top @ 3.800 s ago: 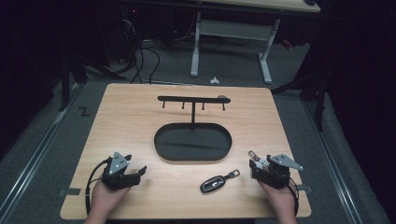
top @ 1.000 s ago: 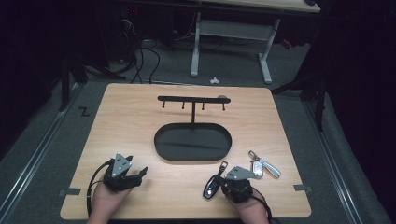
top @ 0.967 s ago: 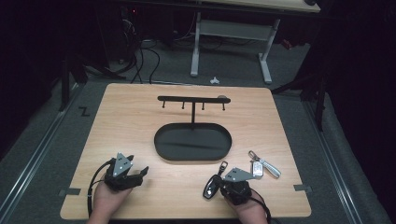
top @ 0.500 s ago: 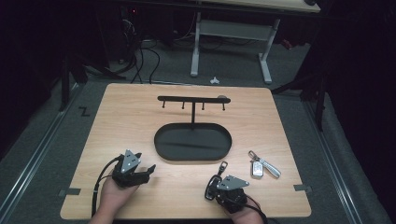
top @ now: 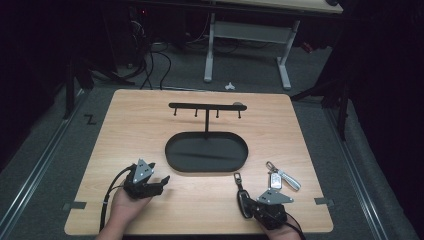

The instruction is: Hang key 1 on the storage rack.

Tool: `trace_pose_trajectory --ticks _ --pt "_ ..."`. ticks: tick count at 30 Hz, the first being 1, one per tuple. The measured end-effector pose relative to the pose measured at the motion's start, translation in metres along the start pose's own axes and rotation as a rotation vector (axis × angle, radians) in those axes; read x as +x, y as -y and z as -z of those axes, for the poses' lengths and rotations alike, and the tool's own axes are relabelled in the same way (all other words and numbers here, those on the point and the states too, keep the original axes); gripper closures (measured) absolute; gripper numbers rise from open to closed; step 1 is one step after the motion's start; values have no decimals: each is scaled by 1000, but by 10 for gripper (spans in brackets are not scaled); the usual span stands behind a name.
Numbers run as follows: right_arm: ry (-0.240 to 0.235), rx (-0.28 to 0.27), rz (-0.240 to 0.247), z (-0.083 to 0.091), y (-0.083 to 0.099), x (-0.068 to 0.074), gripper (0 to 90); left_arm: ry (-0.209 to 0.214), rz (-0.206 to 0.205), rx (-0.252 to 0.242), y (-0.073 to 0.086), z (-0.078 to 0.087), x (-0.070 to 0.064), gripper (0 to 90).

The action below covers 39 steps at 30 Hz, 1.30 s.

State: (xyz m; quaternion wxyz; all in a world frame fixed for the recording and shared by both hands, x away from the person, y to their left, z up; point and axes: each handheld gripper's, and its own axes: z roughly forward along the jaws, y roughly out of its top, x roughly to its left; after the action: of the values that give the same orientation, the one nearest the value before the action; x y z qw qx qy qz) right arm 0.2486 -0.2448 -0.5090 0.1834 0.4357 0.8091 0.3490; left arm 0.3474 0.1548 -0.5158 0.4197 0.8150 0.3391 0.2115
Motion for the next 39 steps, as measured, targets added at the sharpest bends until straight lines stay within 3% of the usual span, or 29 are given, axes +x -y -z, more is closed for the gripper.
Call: trace_pose_trajectory --ticks 6,9,13,16,26,33,39 --pt "30 -5 -32 4 3 -13 900 3 -4 3 0 1 0 285" --pt "8 -27 -6 6 -2 -3 900 1 1 4 1 1 0 285" --pt "-15 16 30 -3 -2 7 900 -3 2 5 2 2 1 285" --pt "-11 33 27 -5 -1 7 900 -3 5 3 2 3 1 285" --pt "32 30 -3 1 3 -12 900 -6 11 -1 2 4 2 285" --pt "75 28 -61 10 10 -36 900 -6 14 -2 2 5 3 285" --pt "67 -4 -62 12 7 -35 887 -5 14 -1 2 4 3 286"
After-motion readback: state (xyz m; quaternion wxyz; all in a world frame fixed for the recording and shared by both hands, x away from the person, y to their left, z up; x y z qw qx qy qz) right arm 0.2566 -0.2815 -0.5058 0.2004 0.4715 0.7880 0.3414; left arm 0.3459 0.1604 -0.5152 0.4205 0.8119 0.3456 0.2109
